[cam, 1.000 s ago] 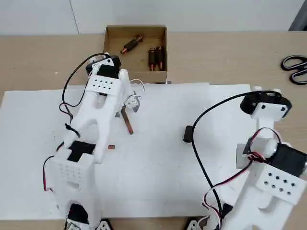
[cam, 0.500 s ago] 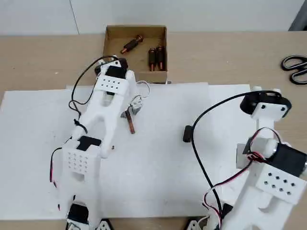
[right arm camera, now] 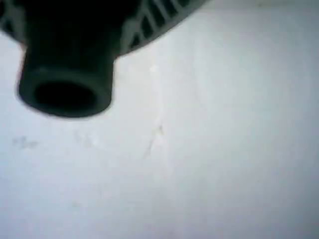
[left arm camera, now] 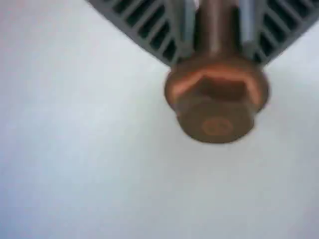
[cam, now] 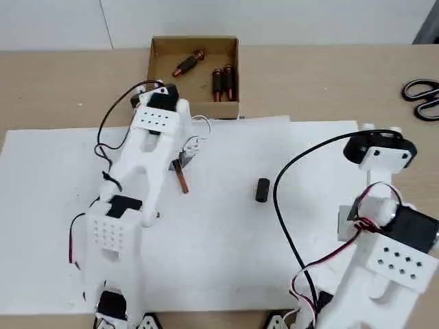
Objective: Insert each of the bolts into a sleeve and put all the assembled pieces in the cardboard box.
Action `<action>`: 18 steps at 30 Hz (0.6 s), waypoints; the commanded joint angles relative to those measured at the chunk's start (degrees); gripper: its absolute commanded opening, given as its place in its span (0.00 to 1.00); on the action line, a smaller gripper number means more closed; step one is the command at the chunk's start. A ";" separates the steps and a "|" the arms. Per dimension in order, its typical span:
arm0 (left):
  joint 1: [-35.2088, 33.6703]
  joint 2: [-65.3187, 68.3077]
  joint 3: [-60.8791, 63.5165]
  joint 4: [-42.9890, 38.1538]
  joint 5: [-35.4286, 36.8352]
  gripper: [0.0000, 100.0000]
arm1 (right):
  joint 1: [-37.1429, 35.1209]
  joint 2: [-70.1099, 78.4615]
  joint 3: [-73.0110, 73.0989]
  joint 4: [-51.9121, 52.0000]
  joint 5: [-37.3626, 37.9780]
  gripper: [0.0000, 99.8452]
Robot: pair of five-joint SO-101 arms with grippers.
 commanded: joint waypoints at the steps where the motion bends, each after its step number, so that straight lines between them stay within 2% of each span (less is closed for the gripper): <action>1: 0.09 -11.87 -3.91 3.34 -1.14 0.00 | 0.31 -1.19 -3.25 0.31 -0.53 0.00; 6: 0.09 -22.86 -4.00 7.82 -8.09 0.00 | 0.31 -3.03 -5.98 0.31 -0.26 0.00; 9: -0.35 -29.98 -3.91 7.91 -10.73 0.00 | -0.57 -7.34 -7.38 0.13 0.70 0.00; 15: 0.18 -44.75 0.22 7.91 -16.97 0.00 | -10.51 -15.60 -7.38 -0.31 1.23 0.00; 18: -0.26 -52.75 6.29 7.91 -19.87 0.00 | -13.76 -18.95 -7.21 -0.40 -1.32 0.00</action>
